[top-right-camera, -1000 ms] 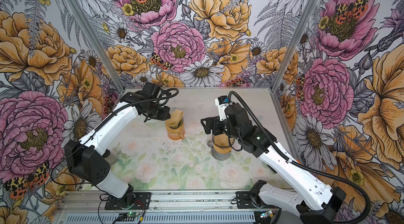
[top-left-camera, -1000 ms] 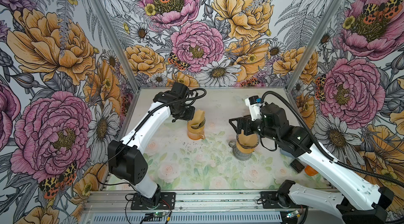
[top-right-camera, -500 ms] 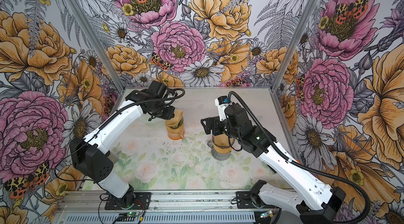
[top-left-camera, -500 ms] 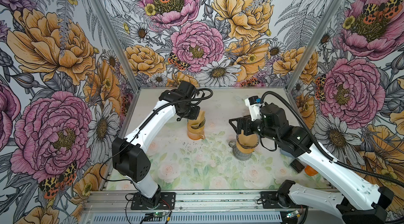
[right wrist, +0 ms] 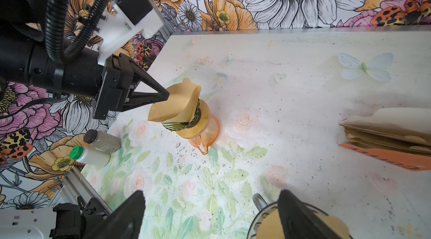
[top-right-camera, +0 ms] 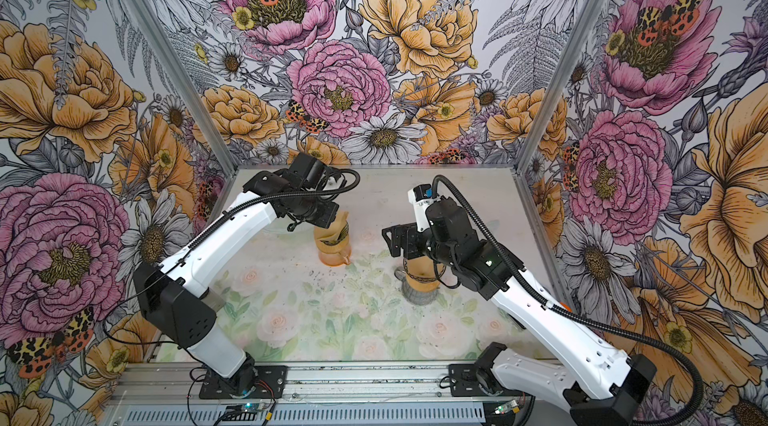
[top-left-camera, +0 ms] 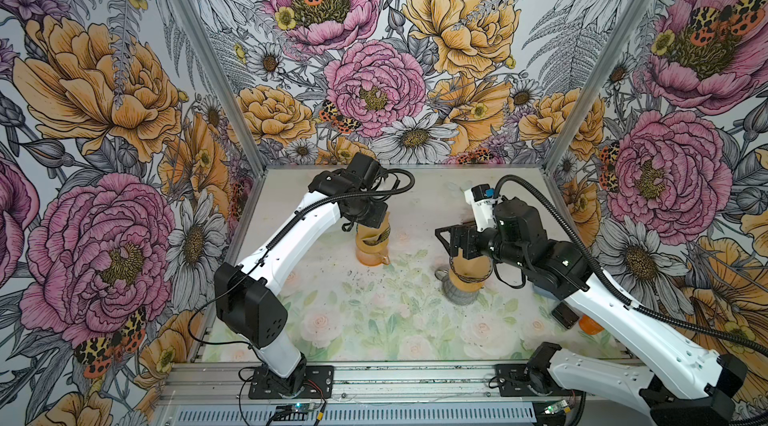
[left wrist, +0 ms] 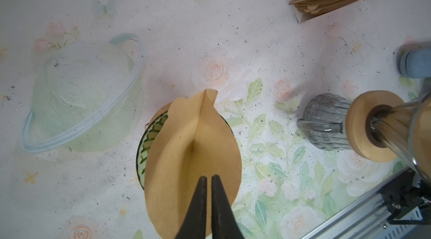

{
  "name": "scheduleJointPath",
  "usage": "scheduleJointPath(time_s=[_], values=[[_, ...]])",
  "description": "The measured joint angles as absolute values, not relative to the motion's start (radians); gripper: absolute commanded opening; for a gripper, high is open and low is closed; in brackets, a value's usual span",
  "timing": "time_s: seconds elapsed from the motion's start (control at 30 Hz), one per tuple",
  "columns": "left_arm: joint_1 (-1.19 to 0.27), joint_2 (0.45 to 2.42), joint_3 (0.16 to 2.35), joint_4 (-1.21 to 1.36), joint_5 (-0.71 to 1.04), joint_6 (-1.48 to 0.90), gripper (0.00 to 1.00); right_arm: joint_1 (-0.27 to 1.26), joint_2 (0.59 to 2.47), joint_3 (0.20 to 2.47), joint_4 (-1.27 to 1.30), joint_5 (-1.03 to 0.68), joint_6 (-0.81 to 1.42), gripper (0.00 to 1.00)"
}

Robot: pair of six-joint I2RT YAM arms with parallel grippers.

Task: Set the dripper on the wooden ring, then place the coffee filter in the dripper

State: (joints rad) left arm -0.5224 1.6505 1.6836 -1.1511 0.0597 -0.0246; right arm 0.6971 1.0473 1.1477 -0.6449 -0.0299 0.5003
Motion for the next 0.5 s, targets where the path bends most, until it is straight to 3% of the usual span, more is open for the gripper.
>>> scheduleJointPath(time_s=[0.5], values=[[-0.521, 1.717, 1.683, -1.156, 0.062, -0.019, 0.07, 0.697, 1.048, 1.148, -0.645, -0.030, 0.500, 0.91]])
